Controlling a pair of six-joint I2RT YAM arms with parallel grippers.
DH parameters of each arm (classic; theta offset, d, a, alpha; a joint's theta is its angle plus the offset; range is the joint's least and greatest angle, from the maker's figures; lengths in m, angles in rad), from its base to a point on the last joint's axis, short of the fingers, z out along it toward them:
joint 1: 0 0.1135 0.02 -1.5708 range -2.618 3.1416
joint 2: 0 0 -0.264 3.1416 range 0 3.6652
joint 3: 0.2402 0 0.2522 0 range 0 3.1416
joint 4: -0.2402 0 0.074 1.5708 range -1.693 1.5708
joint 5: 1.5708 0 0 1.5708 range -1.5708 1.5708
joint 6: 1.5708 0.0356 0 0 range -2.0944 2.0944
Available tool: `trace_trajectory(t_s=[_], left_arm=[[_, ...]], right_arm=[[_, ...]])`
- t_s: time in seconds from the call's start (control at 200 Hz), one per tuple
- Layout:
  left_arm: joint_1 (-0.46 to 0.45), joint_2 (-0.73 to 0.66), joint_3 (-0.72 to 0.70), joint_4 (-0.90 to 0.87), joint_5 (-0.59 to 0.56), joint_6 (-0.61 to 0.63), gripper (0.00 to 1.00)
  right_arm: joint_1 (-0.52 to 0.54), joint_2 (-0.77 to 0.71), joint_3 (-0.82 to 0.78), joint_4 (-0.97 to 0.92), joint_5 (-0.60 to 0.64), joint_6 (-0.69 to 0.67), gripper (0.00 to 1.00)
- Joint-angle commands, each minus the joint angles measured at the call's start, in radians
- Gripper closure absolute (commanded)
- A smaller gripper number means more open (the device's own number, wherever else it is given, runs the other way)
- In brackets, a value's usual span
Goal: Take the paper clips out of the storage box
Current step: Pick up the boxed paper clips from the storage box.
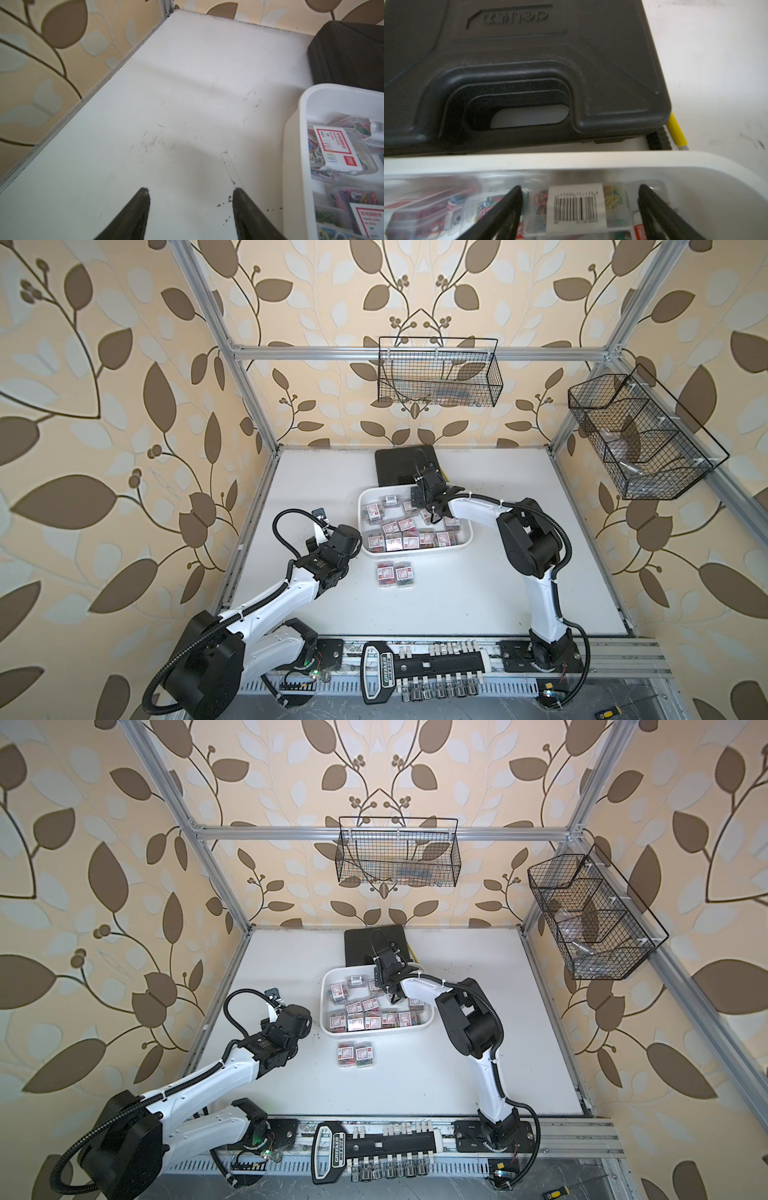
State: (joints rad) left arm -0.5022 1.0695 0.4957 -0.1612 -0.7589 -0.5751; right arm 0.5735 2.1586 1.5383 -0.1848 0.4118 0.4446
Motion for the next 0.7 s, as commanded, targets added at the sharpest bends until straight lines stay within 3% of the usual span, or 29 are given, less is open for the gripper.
trace_trajectory(t_s=[0.0, 0.175, 0.42, 0.695], left_arm=[[0.008, -0.012, 0.021, 0.009, -0.013, 0.001, 0.35], [0.008, -0.017, 0.018, 0.012, -0.011, 0.001, 0.35], [0.007, -0.024, 0.012, 0.014, -0.012, 0.001, 0.35], [0.008, -0.031, 0.008, 0.018, -0.009, 0.002, 0.35]], right_arm=[[-0.001, 0.027, 0.030, -0.048, 0.026, 0.011, 0.21], [-0.001, -0.034, -0.009, -0.016, 0.008, 0.007, 0.31], [0.003, -0.235, -0.123, 0.036, 0.029, 0.000, 0.33], [0.082, -0.586, -0.520, 0.269, 0.088, 0.001, 0.36]])
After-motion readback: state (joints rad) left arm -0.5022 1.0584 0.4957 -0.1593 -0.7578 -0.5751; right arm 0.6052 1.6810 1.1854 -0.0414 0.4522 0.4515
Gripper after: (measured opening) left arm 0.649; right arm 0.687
